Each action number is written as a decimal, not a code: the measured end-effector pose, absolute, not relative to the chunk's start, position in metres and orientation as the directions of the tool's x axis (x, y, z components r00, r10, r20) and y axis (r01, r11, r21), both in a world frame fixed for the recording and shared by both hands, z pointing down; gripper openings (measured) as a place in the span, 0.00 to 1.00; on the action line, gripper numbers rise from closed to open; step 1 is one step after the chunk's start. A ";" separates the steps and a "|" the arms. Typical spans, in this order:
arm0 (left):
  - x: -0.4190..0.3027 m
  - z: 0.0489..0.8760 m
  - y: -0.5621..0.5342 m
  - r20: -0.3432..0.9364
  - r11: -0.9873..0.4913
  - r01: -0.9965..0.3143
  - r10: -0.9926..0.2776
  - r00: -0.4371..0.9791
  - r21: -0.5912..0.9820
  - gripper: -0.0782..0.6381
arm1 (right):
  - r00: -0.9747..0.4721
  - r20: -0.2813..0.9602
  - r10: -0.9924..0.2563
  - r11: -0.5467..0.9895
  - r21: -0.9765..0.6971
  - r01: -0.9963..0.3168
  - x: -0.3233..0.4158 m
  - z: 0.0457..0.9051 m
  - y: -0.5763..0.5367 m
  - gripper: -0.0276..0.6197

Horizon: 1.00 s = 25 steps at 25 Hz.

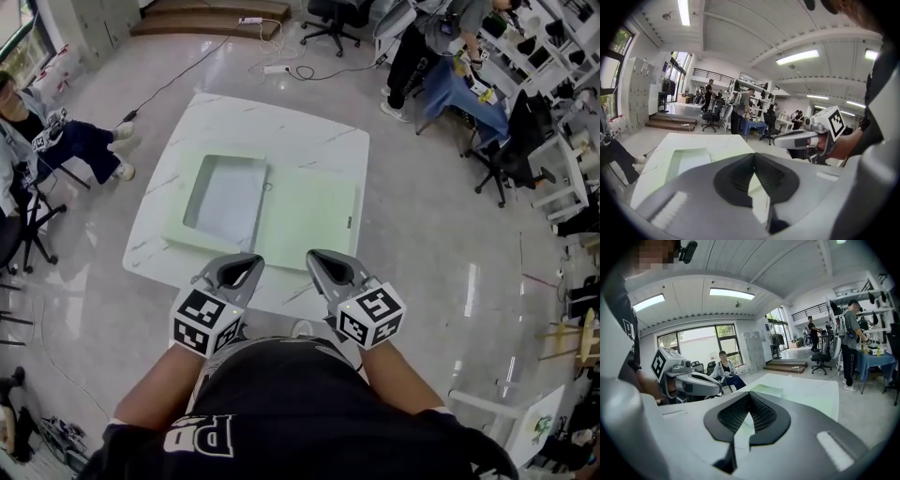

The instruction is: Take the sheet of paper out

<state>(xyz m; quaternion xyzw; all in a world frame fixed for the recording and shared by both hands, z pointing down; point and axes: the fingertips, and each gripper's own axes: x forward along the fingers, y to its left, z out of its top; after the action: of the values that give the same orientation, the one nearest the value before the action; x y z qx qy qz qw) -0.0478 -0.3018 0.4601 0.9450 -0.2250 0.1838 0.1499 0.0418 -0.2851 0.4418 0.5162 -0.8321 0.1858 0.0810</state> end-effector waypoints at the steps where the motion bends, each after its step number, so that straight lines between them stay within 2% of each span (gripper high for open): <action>1: -0.048 0.461 -0.302 0.416 -0.852 -0.484 -0.373 0.829 0.201 0.19 | -0.455 0.326 -0.829 0.399 -0.227 -0.889 0.042 0.442 -0.285 0.03; 11: -0.046 0.462 -0.301 0.412 -0.849 -0.488 -0.377 0.829 0.204 0.19 | -0.458 0.293 -0.839 0.406 -0.224 -0.886 0.044 0.438 -0.286 0.04; 13: -0.046 0.462 -0.302 0.411 -0.848 -0.489 -0.379 0.829 0.205 0.19 | -0.460 0.290 -0.839 0.407 -0.227 -0.885 0.044 0.438 -0.286 0.08; 25: -0.052 0.467 -0.307 0.421 -0.838 -0.499 -0.381 0.823 0.218 0.19 | -0.453 0.332 -0.827 0.389 -0.244 -0.888 0.042 0.451 -0.293 0.10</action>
<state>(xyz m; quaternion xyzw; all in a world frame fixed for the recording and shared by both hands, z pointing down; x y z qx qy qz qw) -0.0521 -0.3069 0.4671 0.9410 -0.2338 0.1838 0.1617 0.0420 -0.2931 0.4508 0.5171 -0.8296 0.1957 0.0779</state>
